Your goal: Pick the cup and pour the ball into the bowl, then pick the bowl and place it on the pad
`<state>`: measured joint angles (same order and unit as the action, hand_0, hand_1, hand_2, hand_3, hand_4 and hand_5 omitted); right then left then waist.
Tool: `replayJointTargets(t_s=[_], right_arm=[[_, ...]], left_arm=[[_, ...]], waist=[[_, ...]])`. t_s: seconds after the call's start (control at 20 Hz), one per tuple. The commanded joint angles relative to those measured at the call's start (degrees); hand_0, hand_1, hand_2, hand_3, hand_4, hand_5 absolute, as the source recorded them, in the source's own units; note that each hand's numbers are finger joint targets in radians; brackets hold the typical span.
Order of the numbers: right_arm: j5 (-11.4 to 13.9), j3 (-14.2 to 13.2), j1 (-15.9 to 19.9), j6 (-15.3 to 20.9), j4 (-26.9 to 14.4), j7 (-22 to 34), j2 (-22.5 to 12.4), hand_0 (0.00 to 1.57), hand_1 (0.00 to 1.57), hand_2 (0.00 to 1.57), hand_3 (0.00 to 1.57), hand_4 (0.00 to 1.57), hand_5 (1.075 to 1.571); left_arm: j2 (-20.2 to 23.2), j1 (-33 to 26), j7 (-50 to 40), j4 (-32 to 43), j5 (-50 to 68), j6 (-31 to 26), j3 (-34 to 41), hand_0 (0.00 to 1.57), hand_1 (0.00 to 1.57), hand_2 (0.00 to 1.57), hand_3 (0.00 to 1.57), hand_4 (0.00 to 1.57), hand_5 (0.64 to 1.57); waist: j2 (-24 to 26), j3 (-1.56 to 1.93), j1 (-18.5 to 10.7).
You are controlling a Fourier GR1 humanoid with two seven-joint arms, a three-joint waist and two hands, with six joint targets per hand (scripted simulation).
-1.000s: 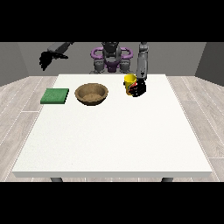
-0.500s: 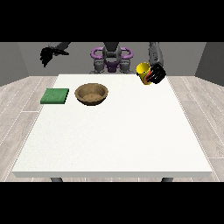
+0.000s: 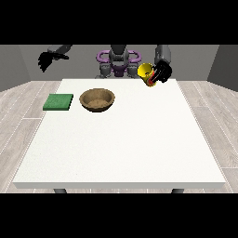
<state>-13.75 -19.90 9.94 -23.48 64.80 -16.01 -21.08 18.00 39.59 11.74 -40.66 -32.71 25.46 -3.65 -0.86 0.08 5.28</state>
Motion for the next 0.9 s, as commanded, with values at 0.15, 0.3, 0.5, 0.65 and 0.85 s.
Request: replayJointTargets(t_s=[0.15,0.3,0.5,0.65,0.85], right_arm=[[0.02,0.69,1.40,-1.71,-2.53,0.65,-0.53,0.00,0.00,0.00,0.00,0.00,1.570],[0.54,1.76,2.06,-0.73,-1.36,1.22,0.73,0.00,0.00,0.00,0.00,0.00,1.570],[0.87,1.73,0.03,-3.02,-3.96,0.31,-0.32,0.00,0.00,0.00,0.00,0.00,1.571],[-0.37,-0.28,0.33,-4.82,-6.71,-0.79,-2.46,0.00,0.00,0.00,0.00,0.00,1.571],[-0.06,0.36,3.54,-3.06,-6.74,1.34,-1.90,0.00,0.00,0.00,0.00,0.00,1.571]], left_arm=[[-3.07,7.43,-17.07,1.20,-14.81,3.52,-8.21,1.50,1.50,1.57,1.57,1.51,1.244],[-3.31,10.21,-22.86,3.42,-21.85,3.29,-11.91,1.54,1.54,1.57,1.57,1.57,1.165],[-5.56,11.86,-28.50,4.18,-32.74,2.04,-20.02,1.55,1.55,1.57,1.57,1.53,1.298],[-8.77,13.63,-31.14,5.04,-39.33,-2.83,-26.18,1.50,1.50,1.57,1.57,1.38,1.400],[-13.37,16.50,-33.41,6.79,-45.43,-10.26,-31.75,1.50,1.50,1.57,1.57,1.57,1.056]], waist=[[2.40,0.01,1.71],[3.29,0.01,3.85],[5.56,0.08,3.34],[5.57,0.13,2.92],[5.02,0.02,3.06]])
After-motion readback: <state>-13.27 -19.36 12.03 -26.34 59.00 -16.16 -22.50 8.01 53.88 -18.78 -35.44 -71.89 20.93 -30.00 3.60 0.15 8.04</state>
